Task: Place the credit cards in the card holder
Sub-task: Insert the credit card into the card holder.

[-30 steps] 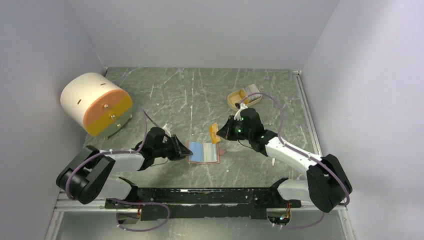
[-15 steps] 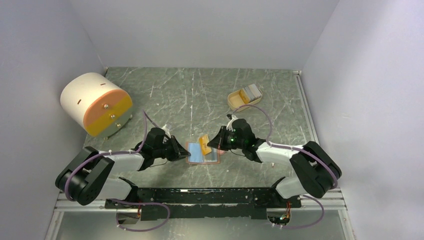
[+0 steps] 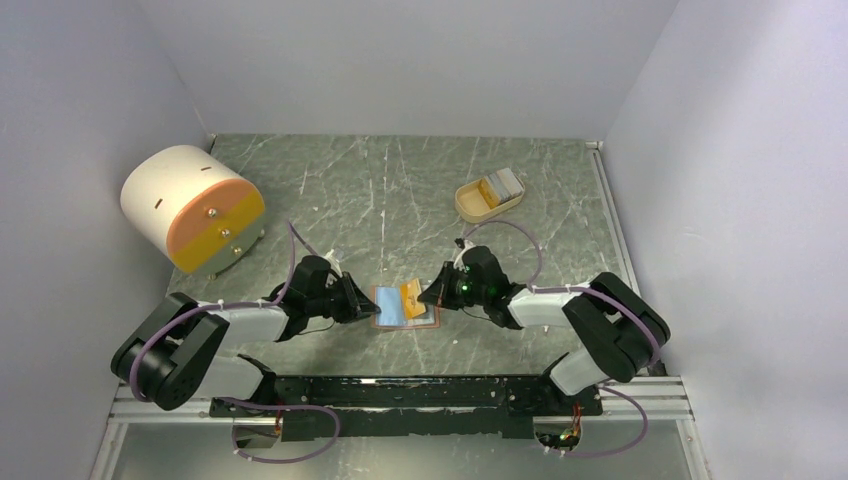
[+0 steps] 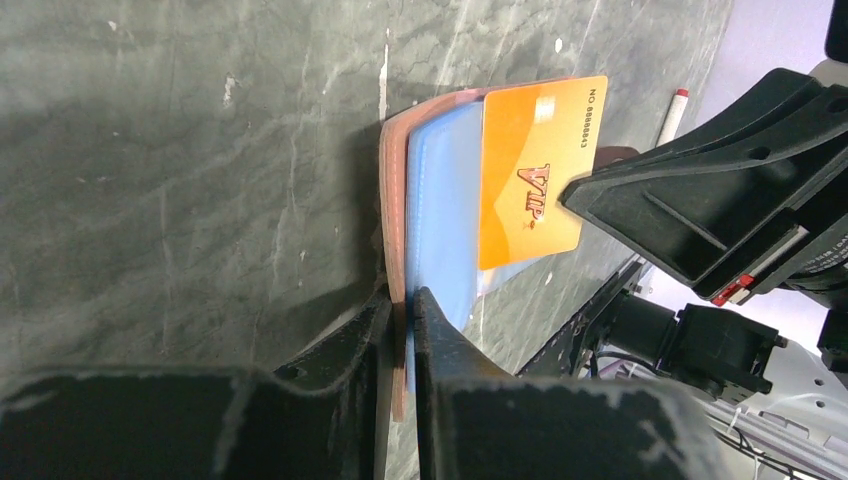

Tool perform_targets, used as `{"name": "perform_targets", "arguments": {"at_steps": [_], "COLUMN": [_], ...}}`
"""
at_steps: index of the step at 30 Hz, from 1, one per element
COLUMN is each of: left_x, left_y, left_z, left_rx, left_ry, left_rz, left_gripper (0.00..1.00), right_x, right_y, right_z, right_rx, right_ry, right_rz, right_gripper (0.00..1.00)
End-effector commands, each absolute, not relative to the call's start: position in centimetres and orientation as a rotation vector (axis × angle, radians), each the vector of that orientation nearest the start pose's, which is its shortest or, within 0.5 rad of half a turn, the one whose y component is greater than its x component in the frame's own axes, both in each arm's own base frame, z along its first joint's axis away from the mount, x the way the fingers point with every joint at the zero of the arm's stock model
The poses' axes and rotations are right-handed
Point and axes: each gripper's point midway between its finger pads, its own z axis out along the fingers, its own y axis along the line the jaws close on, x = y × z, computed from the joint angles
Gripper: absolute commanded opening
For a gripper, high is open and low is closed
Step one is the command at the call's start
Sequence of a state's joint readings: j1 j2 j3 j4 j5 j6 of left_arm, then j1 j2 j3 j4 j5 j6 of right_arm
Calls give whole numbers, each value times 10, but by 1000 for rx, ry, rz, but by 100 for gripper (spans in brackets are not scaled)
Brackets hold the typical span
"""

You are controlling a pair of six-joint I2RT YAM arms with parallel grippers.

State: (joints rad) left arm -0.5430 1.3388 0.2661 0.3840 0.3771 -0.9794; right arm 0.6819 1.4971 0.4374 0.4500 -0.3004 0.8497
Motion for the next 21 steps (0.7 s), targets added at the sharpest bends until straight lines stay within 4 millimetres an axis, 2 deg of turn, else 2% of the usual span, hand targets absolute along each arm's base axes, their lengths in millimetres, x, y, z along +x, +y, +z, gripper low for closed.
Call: {"name": "perform_targets", "arguments": {"at_steps": [1,5,9,21], "left_x": [195,195,195,194], "left_y": [-231,-231,-231,-230], "left_z": [24,24,24,25], "left_rx": [-288,-286,-286,-290], "left_ry": [2484,2482,2484,2482], "left_rz": [-1148,-1151,-1151,-1148], "left_gripper": [16,16,16,16], "right_x": [202,197,195,189], "right_y": [274,268,264,278], "right_z": [18,10,11,10], "right_rx": [23,88,110,62], "right_ry": [2471,2512,2505,2535], "right_rz": [1094,1071,1067,1147], "right_gripper": [0,0,0,0]}}
